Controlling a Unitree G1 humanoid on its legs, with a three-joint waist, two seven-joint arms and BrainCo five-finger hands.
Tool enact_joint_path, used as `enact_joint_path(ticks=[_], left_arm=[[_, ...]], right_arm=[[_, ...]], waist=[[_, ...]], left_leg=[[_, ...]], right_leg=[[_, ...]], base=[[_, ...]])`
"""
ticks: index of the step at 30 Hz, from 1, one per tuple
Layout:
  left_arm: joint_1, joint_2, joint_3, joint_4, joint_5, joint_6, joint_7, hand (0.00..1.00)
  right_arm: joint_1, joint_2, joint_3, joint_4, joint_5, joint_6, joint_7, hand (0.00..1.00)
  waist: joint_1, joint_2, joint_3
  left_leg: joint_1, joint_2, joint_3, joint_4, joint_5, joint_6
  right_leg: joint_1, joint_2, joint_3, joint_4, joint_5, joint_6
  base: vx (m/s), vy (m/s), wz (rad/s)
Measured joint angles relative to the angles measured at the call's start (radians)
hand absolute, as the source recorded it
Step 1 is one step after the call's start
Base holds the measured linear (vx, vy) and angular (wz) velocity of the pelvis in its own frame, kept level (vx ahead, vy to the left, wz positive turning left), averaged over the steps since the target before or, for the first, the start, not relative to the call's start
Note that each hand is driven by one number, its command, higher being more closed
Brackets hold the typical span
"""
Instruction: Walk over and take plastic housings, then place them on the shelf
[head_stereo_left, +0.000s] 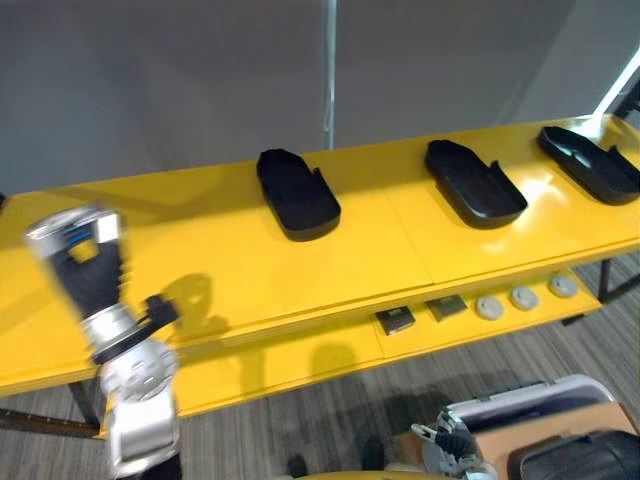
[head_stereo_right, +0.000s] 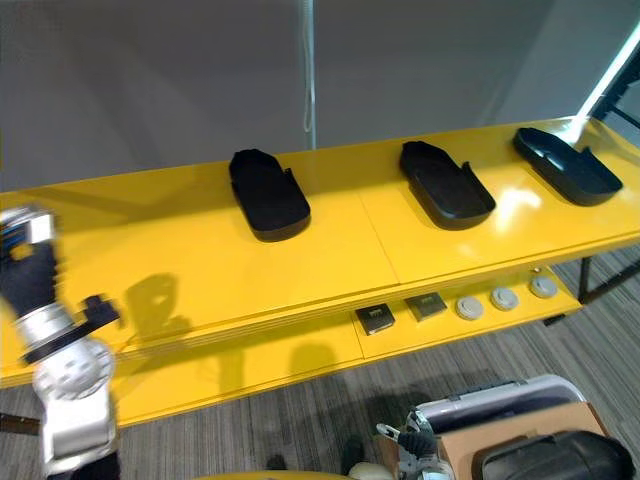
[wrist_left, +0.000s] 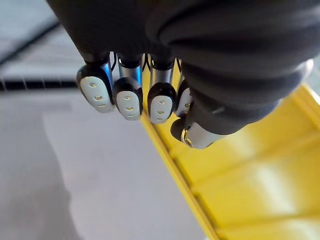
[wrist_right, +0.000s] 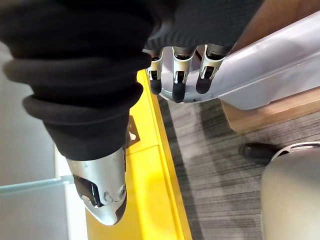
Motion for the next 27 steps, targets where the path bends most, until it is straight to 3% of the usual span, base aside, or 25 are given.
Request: enact_joint_path(ticks=[3,6,8,12,13,16,20,27], left_arm=[[0.12,-0.069,0.077,0.06,-0.061,0.002,0.033,1.0],[0.236,-0.131,0.065,0.18,-0.11,0.009,0.007,1.0],[0.278,-0.155,0.053,0.347,-0.183,0.03,-0.06,1.0],[0.276,-0.161,0.008,0.664,-0.197,0.094,-0.189,1.0],[0.274,-0.16,-0.01,0.735,-0.213,0.103,-0.215,0.0],[0.243,-0.156,-0.054,0.957,-0.24,0.128,-0.277,0.0],[0.194,-0.135,-0.094,1.164,-0.228,0.137,-0.295,0.0],[0.146,-0.076,-0.169,1.274,-0.169,0.138,-0.292,0.0]], right_arm=[[0.002,-0.004,-0.014,0.021,0.0,0.001,0.0,0.0],[-0.009,-0.002,-0.026,0.017,0.0,0.002,-0.001,0.0],[-0.009,0.014,-0.021,-0.016,0.0,0.005,0.0,0.0],[-0.005,0.041,-0.016,-0.071,0.0,0.024,0.007,0.0],[-0.005,0.045,-0.016,-0.071,0.0,0.027,0.008,0.0],[-0.005,0.051,-0.016,-0.068,0.006,0.039,0.014,0.0],[-0.006,0.05,-0.018,-0.006,0.015,0.042,0.014,0.0],[-0.02,0.039,-0.026,0.033,0.023,0.043,-0.004,0.0]], waist=[[0.047,-0.002,-0.005],[0.057,-0.009,-0.01],[0.06,-0.022,-0.025],[0.061,-0.032,-0.035],[0.06,-0.028,-0.038],[0.053,-0.028,-0.045],[0.049,-0.024,-0.045],[0.045,-0.009,-0.042]], left_leg=[[-0.001,-0.005,-0.026,0.0,0.0,0.0],[0.007,-0.009,-0.046,0.0,0.0,0.001],[0.007,-0.008,-0.045,0.0,-0.005,0.009],[0.017,0.0,-0.032,0.014,-0.009,0.013],[0.024,0.001,-0.03,0.012,-0.009,0.013],[0.041,0.002,-0.022,0.006,-0.012,0.013],[0.042,0.003,-0.013,0.001,-0.013,0.01],[0.045,0.005,-0.006,0.006,-0.014,0.001]], right_leg=[[0.013,-0.006,-0.027,0.0,-0.005,0.004],[0.031,-0.013,-0.043,0.0,-0.007,0.004],[0.034,-0.014,-0.052,0.0,-0.011,0.004],[0.041,-0.015,-0.064,0.029,-0.035,0.008],[0.044,-0.015,-0.064,0.038,-0.042,0.007],[0.051,-0.016,-0.059,0.046,-0.058,0.015],[0.048,-0.013,-0.051,0.039,-0.059,0.015],[0.05,-0.008,-0.037,0.026,-0.055,0.009]], base=[[0.01,0.026,0.32],[-0.01,0.031,0.23],[-0.02,0.014,0.09],[-0.01,-0.002,0.07],[0.0,0.0,0.0],[0.0,0.004,-0.05],[0.01,0.005,-0.07],[0.05,0.002,-0.06]])
